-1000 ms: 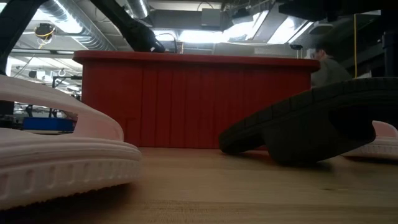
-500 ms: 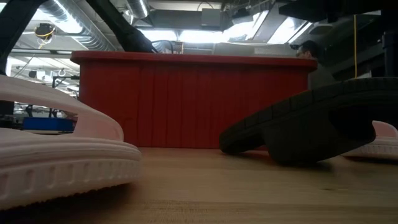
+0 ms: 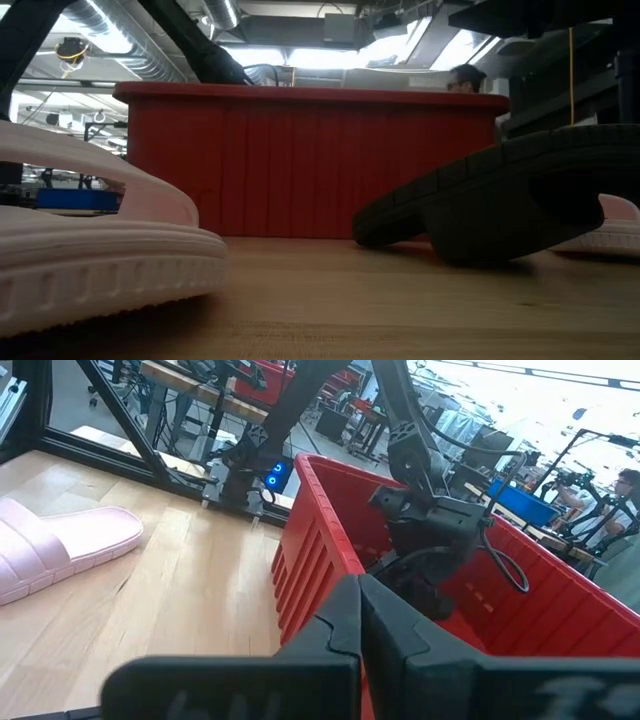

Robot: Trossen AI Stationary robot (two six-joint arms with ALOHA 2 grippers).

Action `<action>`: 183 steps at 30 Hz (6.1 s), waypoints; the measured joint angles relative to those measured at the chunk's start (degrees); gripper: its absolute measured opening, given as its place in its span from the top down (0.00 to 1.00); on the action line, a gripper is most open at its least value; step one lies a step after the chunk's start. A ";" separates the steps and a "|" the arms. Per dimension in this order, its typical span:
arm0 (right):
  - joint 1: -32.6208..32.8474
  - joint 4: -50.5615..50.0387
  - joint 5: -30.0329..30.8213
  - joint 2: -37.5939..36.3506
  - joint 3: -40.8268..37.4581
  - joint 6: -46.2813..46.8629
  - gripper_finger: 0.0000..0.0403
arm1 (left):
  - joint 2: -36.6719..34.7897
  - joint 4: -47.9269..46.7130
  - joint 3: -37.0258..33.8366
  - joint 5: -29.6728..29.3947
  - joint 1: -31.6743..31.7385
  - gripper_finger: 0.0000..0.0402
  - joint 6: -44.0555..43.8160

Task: Pick and place slides into bin
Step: Put the left black slide into the red container

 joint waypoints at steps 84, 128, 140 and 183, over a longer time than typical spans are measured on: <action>-0.01 -1.30 0.00 0.00 -0.07 0.02 0.99 | -0.17 12.02 -4.98 4.59 0.04 0.99 8.13; -0.01 -2.99 -0.02 0.01 -0.07 0.04 0.99 | -0.18 15.46 -7.85 7.38 0.74 0.99 12.39; -0.01 -3.10 0.00 0.02 -0.07 0.04 0.99 | -0.17 15.45 -7.85 7.44 0.74 0.99 12.44; -0.01 -3.25 -0.02 0.02 -0.04 0.24 0.99 | -10.84 3.41 -8.00 23.17 0.72 0.70 16.55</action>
